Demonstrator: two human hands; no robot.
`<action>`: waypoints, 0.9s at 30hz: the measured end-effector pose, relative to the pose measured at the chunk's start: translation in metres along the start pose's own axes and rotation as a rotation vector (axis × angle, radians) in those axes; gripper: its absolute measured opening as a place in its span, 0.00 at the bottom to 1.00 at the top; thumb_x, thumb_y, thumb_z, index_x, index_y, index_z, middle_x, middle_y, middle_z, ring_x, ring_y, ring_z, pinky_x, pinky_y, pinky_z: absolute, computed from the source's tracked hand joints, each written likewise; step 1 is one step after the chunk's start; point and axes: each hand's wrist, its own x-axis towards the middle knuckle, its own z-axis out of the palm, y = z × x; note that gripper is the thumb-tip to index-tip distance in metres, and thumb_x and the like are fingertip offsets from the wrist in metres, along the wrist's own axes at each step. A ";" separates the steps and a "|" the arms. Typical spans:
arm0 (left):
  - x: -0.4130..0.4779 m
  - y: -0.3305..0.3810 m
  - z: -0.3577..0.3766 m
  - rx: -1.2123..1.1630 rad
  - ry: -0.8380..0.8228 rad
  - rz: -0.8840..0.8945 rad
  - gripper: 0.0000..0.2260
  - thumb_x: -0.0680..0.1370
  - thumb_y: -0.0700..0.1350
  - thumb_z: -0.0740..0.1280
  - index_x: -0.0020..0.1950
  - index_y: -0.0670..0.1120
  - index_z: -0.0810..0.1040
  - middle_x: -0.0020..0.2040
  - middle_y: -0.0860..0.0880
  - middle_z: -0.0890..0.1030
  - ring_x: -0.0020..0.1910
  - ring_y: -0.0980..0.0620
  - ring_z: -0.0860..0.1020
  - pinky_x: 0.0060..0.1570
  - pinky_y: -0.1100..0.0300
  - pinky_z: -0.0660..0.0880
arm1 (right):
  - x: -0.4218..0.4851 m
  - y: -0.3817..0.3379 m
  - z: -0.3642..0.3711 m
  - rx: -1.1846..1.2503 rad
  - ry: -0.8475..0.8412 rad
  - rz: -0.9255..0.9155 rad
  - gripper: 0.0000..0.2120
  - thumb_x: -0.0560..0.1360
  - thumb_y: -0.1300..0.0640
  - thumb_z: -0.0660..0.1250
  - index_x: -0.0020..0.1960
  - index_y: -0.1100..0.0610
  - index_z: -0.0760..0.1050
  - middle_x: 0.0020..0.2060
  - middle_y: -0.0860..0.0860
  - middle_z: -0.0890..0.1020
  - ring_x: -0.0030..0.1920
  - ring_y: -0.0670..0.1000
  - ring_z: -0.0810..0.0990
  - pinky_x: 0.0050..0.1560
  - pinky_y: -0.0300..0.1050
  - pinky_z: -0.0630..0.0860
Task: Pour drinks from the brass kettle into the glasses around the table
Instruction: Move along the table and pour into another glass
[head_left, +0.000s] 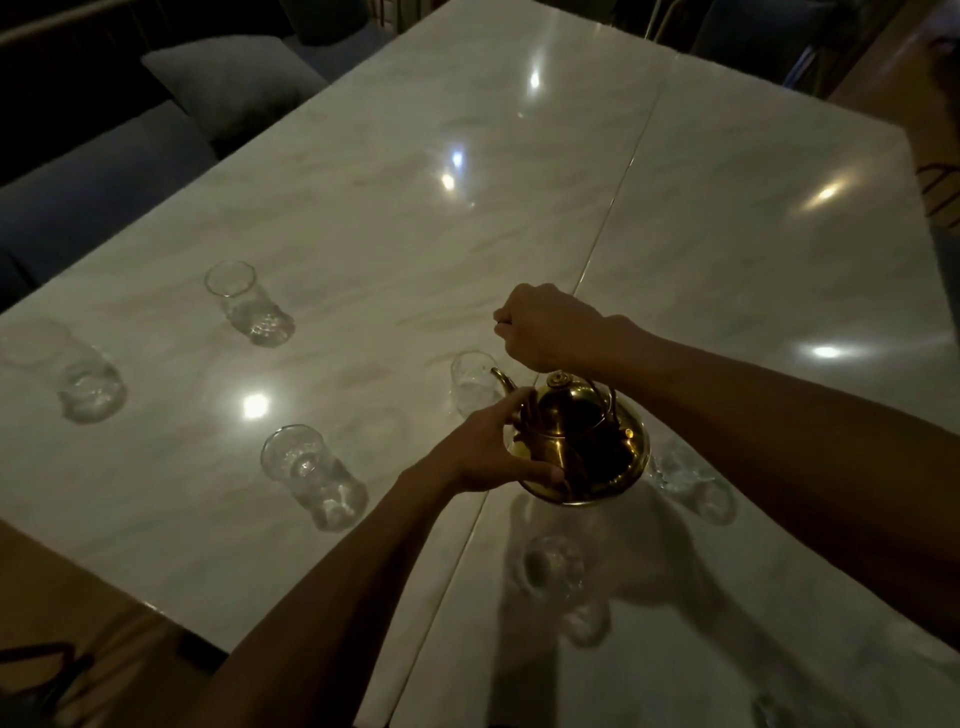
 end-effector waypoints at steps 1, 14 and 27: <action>0.002 -0.002 -0.002 -0.014 -0.006 -0.002 0.47 0.64 0.57 0.79 0.77 0.55 0.57 0.72 0.50 0.69 0.69 0.50 0.69 0.61 0.57 0.66 | 0.006 -0.002 0.002 -0.001 -0.012 0.011 0.13 0.79 0.55 0.63 0.59 0.62 0.77 0.51 0.58 0.83 0.47 0.55 0.82 0.51 0.52 0.80; 0.019 -0.020 -0.016 -0.120 -0.066 0.011 0.42 0.68 0.53 0.78 0.76 0.56 0.59 0.73 0.52 0.68 0.69 0.51 0.68 0.57 0.60 0.66 | 0.047 -0.007 0.014 -0.067 -0.101 0.060 0.15 0.79 0.53 0.63 0.60 0.62 0.72 0.53 0.57 0.80 0.50 0.56 0.80 0.51 0.51 0.79; 0.021 -0.024 -0.016 -0.167 -0.066 0.010 0.44 0.67 0.54 0.78 0.77 0.54 0.58 0.74 0.51 0.67 0.67 0.52 0.70 0.57 0.61 0.67 | 0.056 -0.014 0.014 -0.125 -0.141 0.048 0.11 0.78 0.56 0.64 0.58 0.61 0.74 0.49 0.56 0.81 0.45 0.54 0.80 0.49 0.50 0.79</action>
